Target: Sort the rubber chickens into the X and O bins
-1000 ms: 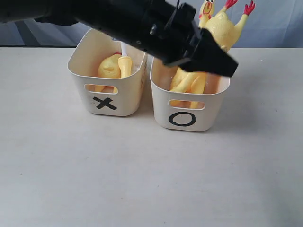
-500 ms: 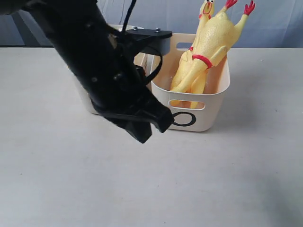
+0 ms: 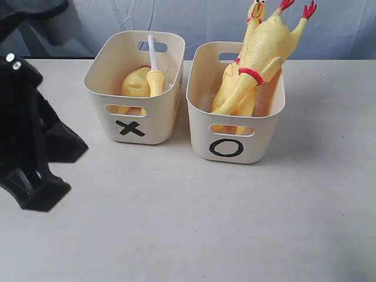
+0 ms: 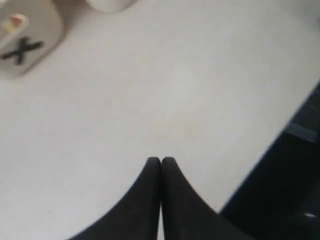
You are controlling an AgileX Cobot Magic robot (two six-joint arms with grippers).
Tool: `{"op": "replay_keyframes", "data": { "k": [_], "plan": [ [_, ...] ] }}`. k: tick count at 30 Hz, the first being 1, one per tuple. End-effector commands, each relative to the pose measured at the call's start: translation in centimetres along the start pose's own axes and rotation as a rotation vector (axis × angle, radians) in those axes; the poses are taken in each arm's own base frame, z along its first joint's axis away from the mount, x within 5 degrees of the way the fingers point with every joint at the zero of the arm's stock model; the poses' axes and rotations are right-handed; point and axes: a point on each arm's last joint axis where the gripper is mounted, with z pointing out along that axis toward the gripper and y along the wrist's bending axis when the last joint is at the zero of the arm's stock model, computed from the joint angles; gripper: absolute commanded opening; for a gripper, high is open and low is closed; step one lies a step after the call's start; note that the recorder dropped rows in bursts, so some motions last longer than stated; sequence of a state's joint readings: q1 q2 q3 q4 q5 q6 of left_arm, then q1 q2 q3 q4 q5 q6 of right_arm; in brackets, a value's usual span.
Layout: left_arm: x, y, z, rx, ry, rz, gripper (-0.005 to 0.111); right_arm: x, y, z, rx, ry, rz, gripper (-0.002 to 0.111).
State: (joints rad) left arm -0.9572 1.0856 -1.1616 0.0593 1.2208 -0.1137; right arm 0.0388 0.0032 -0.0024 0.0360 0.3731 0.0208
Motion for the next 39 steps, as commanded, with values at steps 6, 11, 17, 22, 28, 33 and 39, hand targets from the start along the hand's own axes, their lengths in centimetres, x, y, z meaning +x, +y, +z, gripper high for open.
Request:
{"op": "replay_keyframes", "data": {
  "k": [6,11,17,22,28,33,39],
  "plan": [
    [1.4,2.9,-3.5,-0.278,-0.142,0.068,0.000,0.0,0.0,0.0,-0.003,-0.011,-0.003,0.000],
    [3.8,2.6,-4.3,-0.197,-0.181,-0.069,0.000,0.0,0.0,0.0,-0.003,-0.011,-0.003,0.000],
    [7.9,2.6,-4.2,-0.139,-0.246,-0.095,0.000,0.0,0.0,0.0,-0.003,-0.011,-0.003,0.000],
    [9.1,3.9,-3.4,-0.229,-0.672,-0.094,0.000,0.0,0.0,0.0,-0.004,-0.008,-0.001,0.000],
    [12.1,4.9,-2.0,-0.412,-0.967,-0.163,0.000,0.0,0.0,0.0,-0.004,-0.008,-0.001,0.000],
    [15.2,4.3,-0.6,-0.465,-0.917,-0.297,0.000,0.0,0.0,0.0,-0.004,-0.008,-0.001,0.000],
    [17.7,3.5,0.5,-0.585,-0.962,-0.421,0.000,0.0,0.0,0.0,-0.003,-0.011,-0.003,0.000]
  ]
}}
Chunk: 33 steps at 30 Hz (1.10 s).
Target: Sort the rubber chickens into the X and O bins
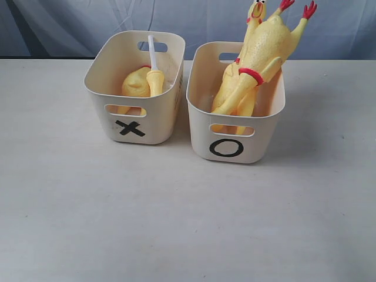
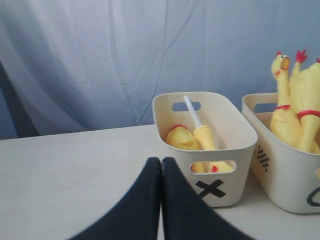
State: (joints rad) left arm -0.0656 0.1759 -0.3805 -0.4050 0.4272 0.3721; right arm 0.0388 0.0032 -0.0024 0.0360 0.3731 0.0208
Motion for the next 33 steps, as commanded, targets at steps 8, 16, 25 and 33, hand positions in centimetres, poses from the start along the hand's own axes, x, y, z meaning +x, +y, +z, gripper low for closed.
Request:
{"op": "replay_keyframes", "data": {
  "k": [8,16,25,33],
  "plan": [
    [4.7,0.3,-0.6,-0.164,-0.005,-0.031,0.000,0.0,0.0,0.0,-0.003,-0.011,-0.003,0.000],
    [8.5,0.8,0.6,-0.168,0.104,-0.053,0.000,0.0,0.0,0.0,-0.003,-0.011,-0.003,0.000],
    [11.1,1.8,1.1,-0.204,0.162,0.070,0.000,0.0,0.0,0.0,-0.004,-0.009,0.001,0.000],
    [10.7,1.8,1.1,-0.181,0.111,0.004,0.000,0.0,0.0,0.0,-0.003,-0.009,-0.002,0.000]
  ]
}}
